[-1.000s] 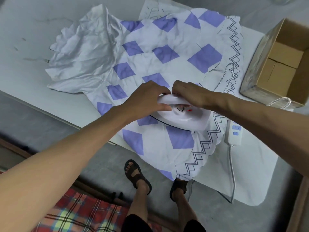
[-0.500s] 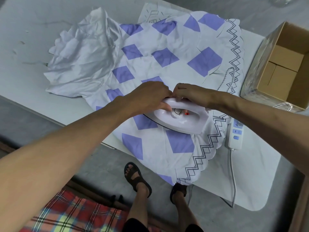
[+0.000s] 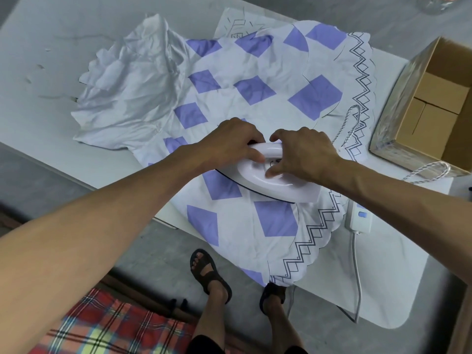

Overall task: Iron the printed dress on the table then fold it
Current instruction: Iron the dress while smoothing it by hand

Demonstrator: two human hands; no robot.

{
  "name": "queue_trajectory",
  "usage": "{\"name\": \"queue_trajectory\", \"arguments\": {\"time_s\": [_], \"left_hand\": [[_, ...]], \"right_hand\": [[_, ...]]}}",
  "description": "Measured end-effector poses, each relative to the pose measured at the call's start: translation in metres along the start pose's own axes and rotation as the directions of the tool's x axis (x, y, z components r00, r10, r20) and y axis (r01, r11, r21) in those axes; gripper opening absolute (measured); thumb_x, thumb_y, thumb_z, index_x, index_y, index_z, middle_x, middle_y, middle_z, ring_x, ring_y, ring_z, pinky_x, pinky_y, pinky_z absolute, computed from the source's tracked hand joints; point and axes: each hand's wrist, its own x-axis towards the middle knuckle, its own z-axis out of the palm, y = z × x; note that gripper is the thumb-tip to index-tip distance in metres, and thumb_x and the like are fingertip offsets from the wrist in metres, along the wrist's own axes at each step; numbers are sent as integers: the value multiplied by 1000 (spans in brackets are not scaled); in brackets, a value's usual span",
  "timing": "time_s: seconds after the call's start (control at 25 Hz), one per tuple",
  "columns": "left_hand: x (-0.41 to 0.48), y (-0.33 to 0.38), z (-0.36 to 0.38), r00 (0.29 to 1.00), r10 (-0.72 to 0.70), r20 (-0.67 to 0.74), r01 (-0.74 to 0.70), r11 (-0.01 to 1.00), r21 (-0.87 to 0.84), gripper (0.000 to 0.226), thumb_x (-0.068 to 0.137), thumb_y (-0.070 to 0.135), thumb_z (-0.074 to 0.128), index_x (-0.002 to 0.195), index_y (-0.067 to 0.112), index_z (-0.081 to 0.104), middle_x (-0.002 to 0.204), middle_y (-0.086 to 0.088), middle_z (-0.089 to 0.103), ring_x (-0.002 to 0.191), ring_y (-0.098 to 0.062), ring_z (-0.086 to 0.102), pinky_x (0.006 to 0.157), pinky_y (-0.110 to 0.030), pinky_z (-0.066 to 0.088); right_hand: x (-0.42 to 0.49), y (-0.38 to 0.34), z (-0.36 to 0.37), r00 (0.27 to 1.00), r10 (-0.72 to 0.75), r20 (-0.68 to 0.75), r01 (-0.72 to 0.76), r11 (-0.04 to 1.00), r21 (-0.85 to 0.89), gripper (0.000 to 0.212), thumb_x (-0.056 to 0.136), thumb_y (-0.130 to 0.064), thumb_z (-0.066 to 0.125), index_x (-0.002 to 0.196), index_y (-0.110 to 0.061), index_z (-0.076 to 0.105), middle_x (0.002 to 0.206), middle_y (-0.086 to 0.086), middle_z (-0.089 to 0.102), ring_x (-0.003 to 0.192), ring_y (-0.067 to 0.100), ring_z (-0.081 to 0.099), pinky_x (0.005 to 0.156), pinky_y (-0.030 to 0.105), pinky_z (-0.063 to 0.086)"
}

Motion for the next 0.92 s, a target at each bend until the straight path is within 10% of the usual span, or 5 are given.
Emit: {"name": "queue_trajectory", "arguments": {"time_s": [0.92], "left_hand": [[-6,-3,-7,999,-16,-38,16,1000,-3,22,81,31,73,97,17,76,87,-3,67,81,-19,57,68,-27,38]], "right_hand": [[10,7,7,987,-154,39,145,972,185,90,63,-30,80,138,-38,30,98,5,66,86,27,55,71,37,47]]}}
